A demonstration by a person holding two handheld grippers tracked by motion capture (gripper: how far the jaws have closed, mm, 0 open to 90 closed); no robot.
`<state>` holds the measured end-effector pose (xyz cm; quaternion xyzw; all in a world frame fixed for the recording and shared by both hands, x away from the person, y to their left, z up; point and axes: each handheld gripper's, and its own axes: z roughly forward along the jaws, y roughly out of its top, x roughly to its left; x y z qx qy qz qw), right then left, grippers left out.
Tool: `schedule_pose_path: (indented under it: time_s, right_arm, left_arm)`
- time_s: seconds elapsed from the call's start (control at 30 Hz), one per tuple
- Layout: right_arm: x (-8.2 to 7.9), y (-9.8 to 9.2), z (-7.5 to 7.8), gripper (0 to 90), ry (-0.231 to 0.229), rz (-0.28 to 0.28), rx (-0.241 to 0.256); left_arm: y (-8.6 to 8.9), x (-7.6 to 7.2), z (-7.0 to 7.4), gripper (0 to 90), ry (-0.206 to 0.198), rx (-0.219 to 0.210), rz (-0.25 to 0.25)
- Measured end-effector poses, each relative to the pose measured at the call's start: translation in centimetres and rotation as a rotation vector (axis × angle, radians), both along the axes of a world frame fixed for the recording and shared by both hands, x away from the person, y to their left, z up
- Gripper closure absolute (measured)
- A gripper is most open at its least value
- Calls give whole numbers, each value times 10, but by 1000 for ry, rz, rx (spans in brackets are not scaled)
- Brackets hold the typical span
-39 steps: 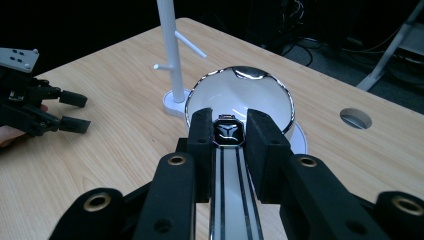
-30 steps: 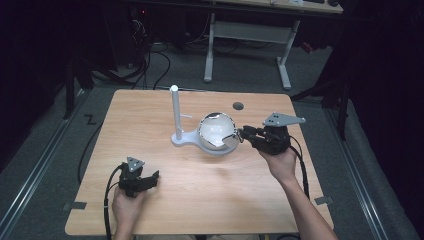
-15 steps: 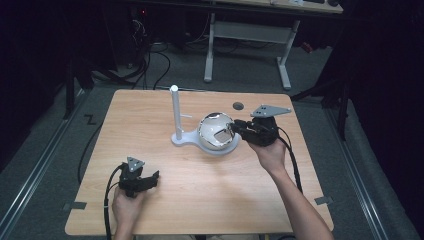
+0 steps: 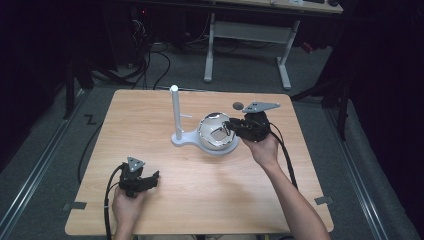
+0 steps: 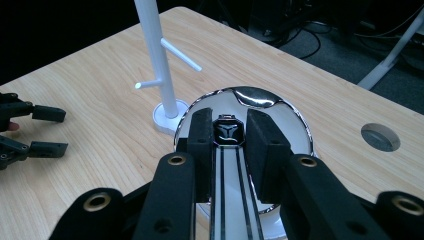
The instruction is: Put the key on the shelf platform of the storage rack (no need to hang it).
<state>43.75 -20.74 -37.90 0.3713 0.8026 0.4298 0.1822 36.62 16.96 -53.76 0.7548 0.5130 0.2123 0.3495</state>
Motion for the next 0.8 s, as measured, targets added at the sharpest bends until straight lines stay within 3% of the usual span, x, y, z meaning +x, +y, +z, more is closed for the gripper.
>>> schedule_pose_path:
  time_s: [0.8]
  right_arm:
    - [23, 23, -25, 745, 79, 24, -35]
  left_arm:
    - [1, 0, 0, 250, 2, -4, -1]
